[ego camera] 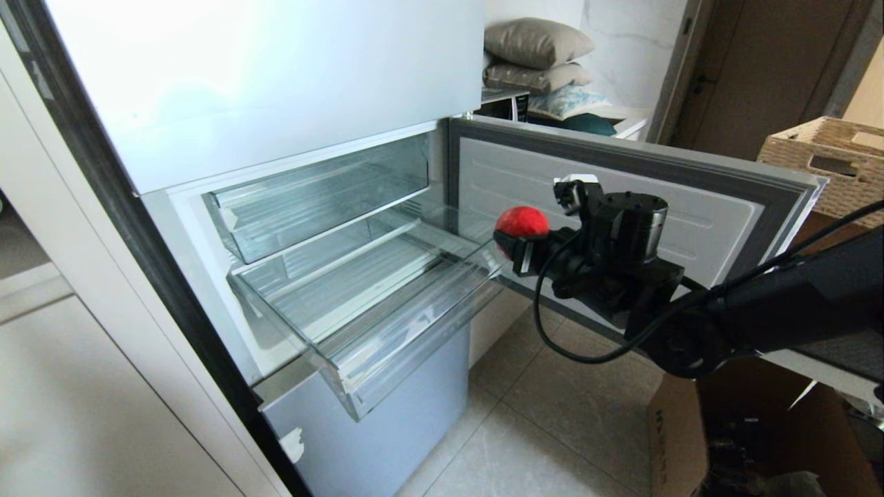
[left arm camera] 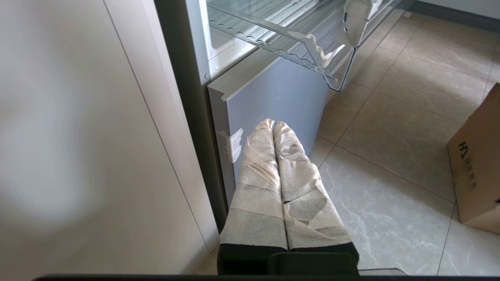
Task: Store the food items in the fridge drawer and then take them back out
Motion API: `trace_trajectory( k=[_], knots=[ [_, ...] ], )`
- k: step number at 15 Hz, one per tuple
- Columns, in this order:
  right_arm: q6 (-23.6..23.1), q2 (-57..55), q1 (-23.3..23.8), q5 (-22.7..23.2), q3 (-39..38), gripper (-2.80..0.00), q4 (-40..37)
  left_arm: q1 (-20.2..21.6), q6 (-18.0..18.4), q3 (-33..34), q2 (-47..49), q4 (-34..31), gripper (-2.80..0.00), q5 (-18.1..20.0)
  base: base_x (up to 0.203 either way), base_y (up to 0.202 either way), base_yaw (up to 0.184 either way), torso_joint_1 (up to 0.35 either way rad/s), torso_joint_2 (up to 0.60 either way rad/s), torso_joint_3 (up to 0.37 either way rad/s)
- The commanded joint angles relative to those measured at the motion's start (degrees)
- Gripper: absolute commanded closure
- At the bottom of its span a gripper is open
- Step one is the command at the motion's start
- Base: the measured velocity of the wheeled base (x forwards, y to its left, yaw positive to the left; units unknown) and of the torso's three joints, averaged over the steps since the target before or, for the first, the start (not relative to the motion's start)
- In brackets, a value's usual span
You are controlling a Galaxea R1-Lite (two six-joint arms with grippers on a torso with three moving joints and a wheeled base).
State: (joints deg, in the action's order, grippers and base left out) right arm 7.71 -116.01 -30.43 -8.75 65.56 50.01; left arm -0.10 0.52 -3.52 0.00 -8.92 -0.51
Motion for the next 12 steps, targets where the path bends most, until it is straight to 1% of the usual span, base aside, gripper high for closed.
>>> trace_trajectory(
  k=[1, 3, 4, 8, 10, 12],
  knots=[
    [-1.21, 7.83, -1.56, -2.43, -4.62, 0.00, -1.37, 0.01, 0.00, 0.01, 0.09, -0.04, 0.00, -0.02, 0.000, 0.000, 0.000, 0.000, 0.00, 0.000],
    [-3.34, 14.68, -2.51, -5.73, -9.64, 0.00, -3.01, 0.01, 0.00, 0.01, 0.09, -0.04, 0.00, -0.02, 0.000, 0.000, 0.000, 0.000, 0.00, 0.000],
    [-5.32, 18.89, -2.65, -6.79, -12.99, 0.00, -3.47, 0.01, 0.00, 0.01, 0.09, -0.04, 0.00, -0.02, 0.000, 0.000, 0.000, 0.000, 0.00, 0.000],
    [-12.08, 32.39, -1.82, -9.68, -25.79, 0.00, -4.27, 0.01, 0.00, 0.01, 0.09, -0.04, 0.00, -0.02, 0.000, 0.000, 0.000, 0.000, 0.00, 0.000],
    [-13.62, 35.97, 0.89, -10.64, -30.48, 0.00, -4.37, 0.01, 0.00, 0.01, 0.09, -0.12, 0.00, -0.02, 0.000, 0.000, 0.000, 0.000, 0.00, 0.000],
    [-13.53, 37.71, 3.98, -10.84, -31.47, 0.00, -4.87, 0.01, 0.00, 0.01, 0.09, -0.04, 0.00, -0.02, 0.000, 0.000, 0.000, 0.000, 0.00, 0.000]
  ],
)
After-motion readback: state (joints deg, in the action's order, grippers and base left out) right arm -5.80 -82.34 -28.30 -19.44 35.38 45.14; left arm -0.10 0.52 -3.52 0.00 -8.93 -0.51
